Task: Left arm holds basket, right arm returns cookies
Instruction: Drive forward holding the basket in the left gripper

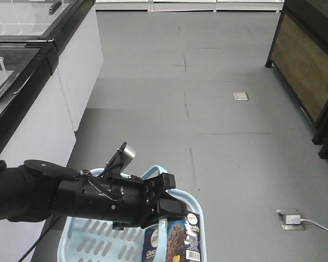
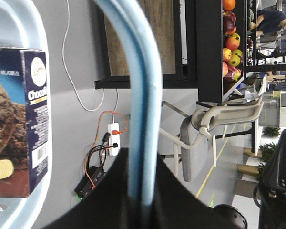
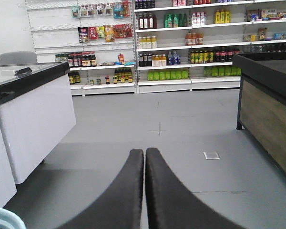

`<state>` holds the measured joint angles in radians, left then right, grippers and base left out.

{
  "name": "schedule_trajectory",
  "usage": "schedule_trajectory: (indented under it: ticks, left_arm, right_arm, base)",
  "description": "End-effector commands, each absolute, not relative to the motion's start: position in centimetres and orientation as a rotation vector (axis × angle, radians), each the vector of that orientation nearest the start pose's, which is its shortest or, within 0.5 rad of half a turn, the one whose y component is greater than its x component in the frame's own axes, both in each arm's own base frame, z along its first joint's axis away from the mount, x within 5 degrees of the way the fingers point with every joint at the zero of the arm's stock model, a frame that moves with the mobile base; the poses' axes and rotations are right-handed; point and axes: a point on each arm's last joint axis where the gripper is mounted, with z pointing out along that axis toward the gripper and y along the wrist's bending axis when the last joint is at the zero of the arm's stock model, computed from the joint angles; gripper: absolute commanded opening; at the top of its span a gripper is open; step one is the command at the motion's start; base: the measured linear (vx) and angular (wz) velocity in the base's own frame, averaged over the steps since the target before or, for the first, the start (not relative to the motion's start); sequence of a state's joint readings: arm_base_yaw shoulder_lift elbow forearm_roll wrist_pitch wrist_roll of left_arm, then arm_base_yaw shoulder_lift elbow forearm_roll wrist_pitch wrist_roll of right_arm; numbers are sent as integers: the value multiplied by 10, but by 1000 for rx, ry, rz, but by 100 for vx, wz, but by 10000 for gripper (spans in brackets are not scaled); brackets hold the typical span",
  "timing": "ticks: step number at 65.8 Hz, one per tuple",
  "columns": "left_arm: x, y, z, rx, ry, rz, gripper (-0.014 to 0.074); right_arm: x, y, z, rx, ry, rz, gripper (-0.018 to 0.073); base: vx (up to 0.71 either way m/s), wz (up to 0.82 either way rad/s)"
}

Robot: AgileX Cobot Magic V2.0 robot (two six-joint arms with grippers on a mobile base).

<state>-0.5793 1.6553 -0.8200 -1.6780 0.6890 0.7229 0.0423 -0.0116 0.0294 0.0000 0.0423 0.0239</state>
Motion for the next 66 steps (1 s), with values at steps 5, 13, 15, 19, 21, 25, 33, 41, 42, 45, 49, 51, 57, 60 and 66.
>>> schedule_trajectory:
  ticks: [5, 13, 15, 19, 21, 25, 33, 41, 42, 45, 49, 51, 57, 60, 66]
  left_arm:
    - [233, -226, 229, -78, 2468, -1637, -7]
    - [233, -226, 229, -78, 2468, -1637, -7]
    - [233, -226, 229, -78, 2468, -1637, -6]
    - [233, -226, 229, -78, 2468, -1637, -6]
    - [233, -226, 229, -78, 2468, -1637, -6]
    - [233, -226, 229, -78, 2468, -1637, -6]
    - [233, -226, 229, -78, 2468, -1637, -6]
    - [233, -226, 229, -78, 2468, -1637, -6]
    - [233, -226, 229, -78, 2468, -1637, -6]
    - [233, -226, 229, -78, 2468, -1637, -6]
    - [233, -226, 229, -78, 2468, -1637, -6]
    - [233, -226, 229, -78, 2468, -1637, -6]
    - [233, -226, 229, -78, 2468, -1637, -6]
    - [233, -226, 229, -78, 2468, -1637, -6]
    - [233, -226, 229, -78, 2468, -1637, -6]
  right_arm:
    - [55, 2, 207, -15, 1462, 53, -9]
    - [55, 2, 207, -15, 1462, 53, -9]
    - [55, 2, 207, -15, 1462, 53, -9]
    - [55, 2, 207, -15, 1462, 53, -9]
    - [55, 2, 207, -15, 1462, 53, -9]
    - [55, 2, 207, -15, 1462, 53, -9]
    - [55, 2, 207, -15, 1462, 53, -9]
    - [55, 2, 207, -15, 1462, 53, -9]
    - [55, 2, 207, -15, 1462, 53, -9]
    - [55, 2, 207, -15, 1462, 53, -9]
    - [55, 2, 207, -15, 1462, 53, -9]
    - [55, 2, 207, -15, 1462, 53, -9]
    - [55, 2, 207, -15, 1462, 53, -9]
    - [55, 2, 207, -15, 1462, 53, -9]
    - [55, 2, 207, -15, 1462, 53, -9]
  base:
    - [0, 0]
    - [0, 0]
    - [0, 0]
    - [0, 0]
    - [0, 0]
    - [0, 0]
    - [0, 0]
    - [0, 0]
    - [0, 0]
    - [0, 0]
    - [0, 0]
    - [0, 0]
    - [0, 0]
    - [0, 0]
    - [0, -1]
